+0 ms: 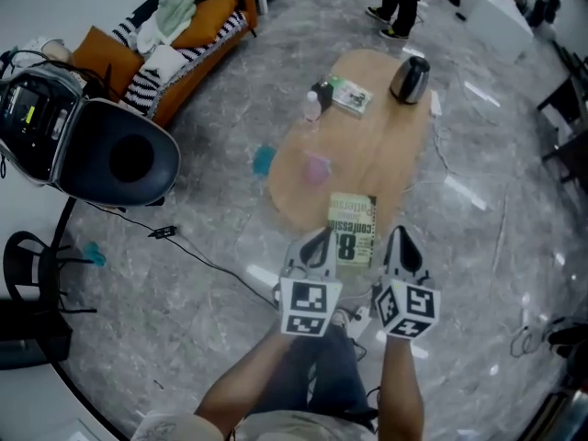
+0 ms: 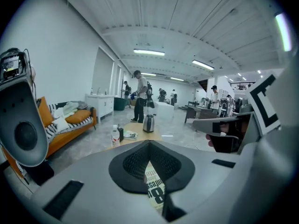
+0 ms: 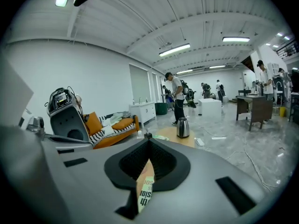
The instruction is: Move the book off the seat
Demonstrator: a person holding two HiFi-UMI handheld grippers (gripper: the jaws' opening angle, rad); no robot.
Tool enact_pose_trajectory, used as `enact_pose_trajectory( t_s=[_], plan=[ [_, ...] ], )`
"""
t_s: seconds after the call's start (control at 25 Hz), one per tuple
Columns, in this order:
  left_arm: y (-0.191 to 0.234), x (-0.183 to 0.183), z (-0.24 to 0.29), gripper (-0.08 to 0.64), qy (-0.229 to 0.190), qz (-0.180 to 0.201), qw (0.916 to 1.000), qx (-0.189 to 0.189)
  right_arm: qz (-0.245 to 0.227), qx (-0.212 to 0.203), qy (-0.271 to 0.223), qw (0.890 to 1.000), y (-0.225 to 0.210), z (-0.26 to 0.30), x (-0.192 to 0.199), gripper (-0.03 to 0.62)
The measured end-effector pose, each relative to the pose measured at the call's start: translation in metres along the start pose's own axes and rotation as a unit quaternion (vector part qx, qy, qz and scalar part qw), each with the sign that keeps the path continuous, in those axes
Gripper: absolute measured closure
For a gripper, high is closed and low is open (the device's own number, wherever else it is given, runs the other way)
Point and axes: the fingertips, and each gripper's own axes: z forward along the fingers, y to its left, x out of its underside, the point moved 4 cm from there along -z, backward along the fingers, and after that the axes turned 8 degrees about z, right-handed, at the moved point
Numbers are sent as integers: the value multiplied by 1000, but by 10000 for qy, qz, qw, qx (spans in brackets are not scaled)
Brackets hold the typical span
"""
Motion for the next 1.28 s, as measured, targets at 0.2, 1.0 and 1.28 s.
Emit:
enact_pose_trajectory(
  t_s=[0.2,1.0,1.28],
  plan=[
    [-8,-21,-17,557,-201,114,9997,48,-134,-114,-196,9997,16,-10,-24,588],
    [-4,-135,-77,557,-1578,553,9837,-663,-488,-509,-974,9927,35,-75,-104,588],
    [-10,-161,-93,557,-2154,726,9708,-771,-747,-620,-1514,9837,41,-97,-137,588]
  ],
)
